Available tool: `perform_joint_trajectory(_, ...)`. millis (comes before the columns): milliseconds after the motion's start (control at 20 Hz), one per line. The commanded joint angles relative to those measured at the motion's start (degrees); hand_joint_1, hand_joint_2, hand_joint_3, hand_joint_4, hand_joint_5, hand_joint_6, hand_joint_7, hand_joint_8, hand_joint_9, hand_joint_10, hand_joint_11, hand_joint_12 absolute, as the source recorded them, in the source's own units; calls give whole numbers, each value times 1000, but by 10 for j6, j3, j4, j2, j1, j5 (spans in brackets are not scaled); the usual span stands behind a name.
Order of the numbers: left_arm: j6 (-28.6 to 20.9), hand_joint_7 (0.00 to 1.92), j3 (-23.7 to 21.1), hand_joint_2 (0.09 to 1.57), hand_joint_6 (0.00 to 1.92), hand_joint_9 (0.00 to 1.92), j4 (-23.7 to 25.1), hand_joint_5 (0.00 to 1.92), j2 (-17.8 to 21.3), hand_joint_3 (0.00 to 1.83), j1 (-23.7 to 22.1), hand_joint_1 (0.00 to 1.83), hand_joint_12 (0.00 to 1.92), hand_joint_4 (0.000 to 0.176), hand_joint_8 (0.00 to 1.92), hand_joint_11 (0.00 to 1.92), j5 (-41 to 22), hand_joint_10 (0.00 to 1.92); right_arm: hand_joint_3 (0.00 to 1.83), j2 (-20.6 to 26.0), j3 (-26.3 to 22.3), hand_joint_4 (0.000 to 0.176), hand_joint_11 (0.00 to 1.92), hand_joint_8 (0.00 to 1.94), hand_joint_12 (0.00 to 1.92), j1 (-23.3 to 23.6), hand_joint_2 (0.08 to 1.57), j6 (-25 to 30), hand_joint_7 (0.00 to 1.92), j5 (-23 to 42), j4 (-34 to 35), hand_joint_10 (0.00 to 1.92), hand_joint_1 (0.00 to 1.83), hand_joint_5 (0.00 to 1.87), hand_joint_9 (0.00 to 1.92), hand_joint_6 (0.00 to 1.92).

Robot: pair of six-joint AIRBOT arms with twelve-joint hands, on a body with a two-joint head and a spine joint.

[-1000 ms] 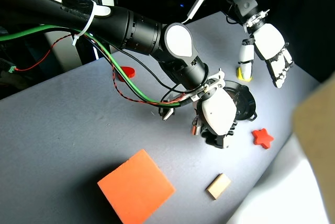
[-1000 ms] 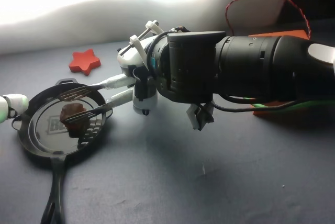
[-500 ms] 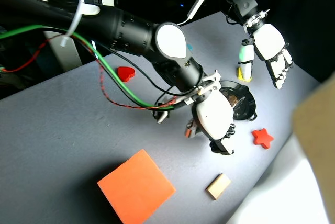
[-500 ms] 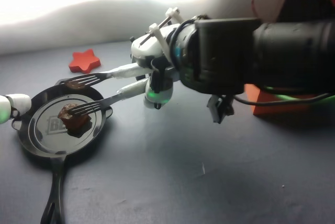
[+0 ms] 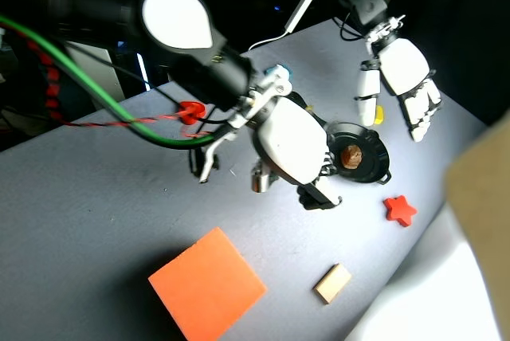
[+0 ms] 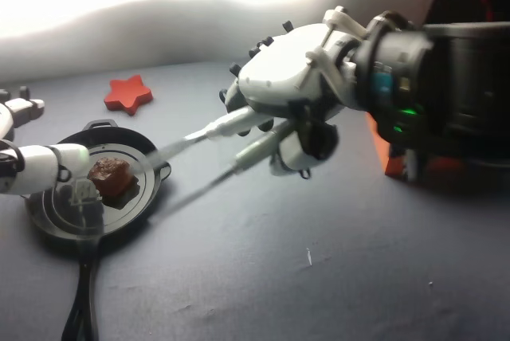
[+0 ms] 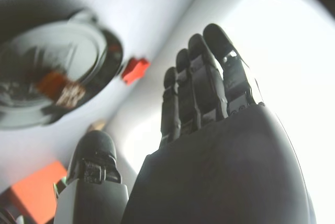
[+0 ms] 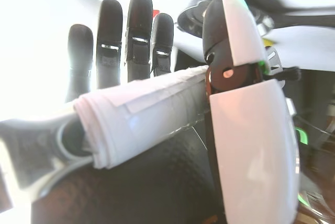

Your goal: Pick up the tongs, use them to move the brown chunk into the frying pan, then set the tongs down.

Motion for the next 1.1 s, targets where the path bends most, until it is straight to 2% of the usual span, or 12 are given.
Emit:
perform_joint_trajectory(0,4,248,-3,1219,0,274,27,173,4,3,-8,0,880,16,2,0,-49,1,0,5,-5,0,97,353,1633,0,1176,-16,759,62,-16,835,1030,532,492,619)
perform_joint_trajectory(100,13,255,-15,1218,7,277,27,188,4,2,-18,0,883,10,5,0,-49,3,0,17,-7,0,94,355,1633,-13,1173,-56,762,86,-16,839,1039,537,496,623)
perform_joint_trajectory(150,17,264,-24,1218,6,283,28,187,4,2,-24,0,882,13,8,0,-49,5,0,23,-7,0,111,356,1621,-24,1171,-90,770,104,-16,840,1038,537,508,628)
perform_joint_trajectory(450,19,262,-62,1215,3,289,38,193,4,0,-37,0,914,13,3,0,-47,4,0,29,-7,0,94,352,1621,-67,1195,-216,757,171,-15,839,1005,509,489,649)
perform_joint_trajectory(550,18,243,-73,1214,1,270,41,169,4,0,-38,0,865,18,2,0,-47,2,0,26,-2,0,99,342,1619,-80,1180,-227,770,196,-15,822,1020,530,502,632)
perform_joint_trajectory(850,17,252,-78,1205,6,282,47,187,4,0,-38,0,894,14,3,0,-47,3,0,9,31,0,42,332,1637,-106,1188,-226,710,258,-15,842,957,443,439,688)
perform_joint_trajectory(900,17,261,-77,1206,7,293,47,190,4,0,-38,0,895,10,6,0,-47,8,0,6,37,0,8,315,1630,-109,1160,-228,669,261,-15,822,952,407,396,679)
perform_joint_trajectory(1050,17,257,-77,1200,3,286,47,199,4,0,-38,0,887,14,0,0,-47,0,0,-2,47,0,0,84,1378,-118,1135,-262,416,268,-15,630,821,125,179,584)
